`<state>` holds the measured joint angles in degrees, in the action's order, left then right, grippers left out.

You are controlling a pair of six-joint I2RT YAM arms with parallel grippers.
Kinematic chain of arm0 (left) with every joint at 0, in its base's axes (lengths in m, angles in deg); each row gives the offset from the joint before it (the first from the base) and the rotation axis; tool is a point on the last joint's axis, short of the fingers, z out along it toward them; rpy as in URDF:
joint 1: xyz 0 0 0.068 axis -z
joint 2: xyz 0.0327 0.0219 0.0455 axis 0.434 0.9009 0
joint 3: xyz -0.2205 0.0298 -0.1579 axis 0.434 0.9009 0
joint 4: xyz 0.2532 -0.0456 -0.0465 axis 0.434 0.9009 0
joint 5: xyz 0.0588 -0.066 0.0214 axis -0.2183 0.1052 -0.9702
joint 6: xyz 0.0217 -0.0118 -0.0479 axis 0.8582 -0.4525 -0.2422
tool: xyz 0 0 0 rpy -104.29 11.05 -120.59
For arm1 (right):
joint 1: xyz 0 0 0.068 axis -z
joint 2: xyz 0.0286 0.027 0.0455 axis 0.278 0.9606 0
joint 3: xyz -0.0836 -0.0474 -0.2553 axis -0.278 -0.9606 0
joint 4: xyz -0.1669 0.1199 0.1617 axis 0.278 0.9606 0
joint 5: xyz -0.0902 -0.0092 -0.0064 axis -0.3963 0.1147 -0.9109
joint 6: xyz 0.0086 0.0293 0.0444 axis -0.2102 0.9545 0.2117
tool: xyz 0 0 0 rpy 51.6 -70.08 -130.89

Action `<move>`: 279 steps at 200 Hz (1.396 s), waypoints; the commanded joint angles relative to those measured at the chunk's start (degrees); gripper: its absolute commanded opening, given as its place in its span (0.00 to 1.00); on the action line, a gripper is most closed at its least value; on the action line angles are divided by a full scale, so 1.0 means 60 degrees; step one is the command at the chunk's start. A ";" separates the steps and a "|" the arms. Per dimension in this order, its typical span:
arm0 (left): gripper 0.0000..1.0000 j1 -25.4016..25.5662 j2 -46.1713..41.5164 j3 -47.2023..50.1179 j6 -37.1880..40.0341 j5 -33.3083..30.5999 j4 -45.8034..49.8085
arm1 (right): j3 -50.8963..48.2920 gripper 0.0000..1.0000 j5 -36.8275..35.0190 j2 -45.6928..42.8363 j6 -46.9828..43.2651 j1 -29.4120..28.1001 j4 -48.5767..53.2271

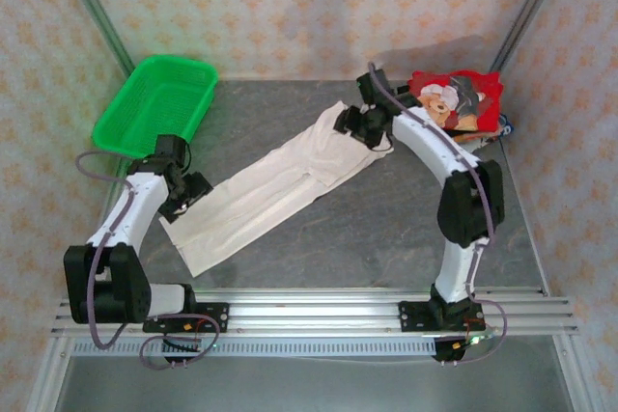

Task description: Fold and stack the t-shirts

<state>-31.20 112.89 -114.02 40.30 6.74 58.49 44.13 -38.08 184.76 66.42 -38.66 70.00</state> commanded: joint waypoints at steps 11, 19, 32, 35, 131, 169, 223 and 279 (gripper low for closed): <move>0.59 -0.0372 0.0829 0.0592 -0.0046 0.0457 -0.0860 | 0.0008 0.41 -0.0520 0.1381 0.0961 -0.0023 -0.0357; 0.55 -0.0377 0.1007 0.0656 -0.0019 0.0343 -0.1033 | 0.0158 0.38 -0.0794 0.1732 0.1078 0.0001 -0.0333; 0.48 -0.0365 0.1456 0.0705 0.0070 0.0107 -0.1294 | 0.0540 0.34 -0.1083 0.2319 0.1224 0.0038 -0.0314; 0.46 -0.0364 0.1589 0.0682 0.0107 0.0075 -0.1340 | 0.0660 0.34 -0.1165 0.2451 0.1244 0.0047 -0.0273; 0.37 0.1958 0.2745 0.1261 -0.1465 0.0676 -0.1421 | 0.8894 0.35 -0.1631 0.7839 0.2159 0.0761 0.1810; 0.39 0.3257 0.3105 0.1061 -0.2567 0.1798 -0.1874 | 0.9184 0.43 0.1231 0.8841 0.3887 0.0927 -0.3385; 0.48 0.5960 0.3946 -0.0615 -0.4033 0.4198 -0.2957 | 1.0696 0.60 0.2818 0.9793 0.6154 0.0973 -0.6907; 0.67 0.6420 0.2453 -0.0622 -0.3863 0.4170 -0.2309 | 0.8281 0.73 0.2523 0.4821 0.1736 0.1127 -0.1494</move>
<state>7.53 133.87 -119.07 18.29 30.58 42.71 99.80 -21.62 234.57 89.92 -32.46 47.38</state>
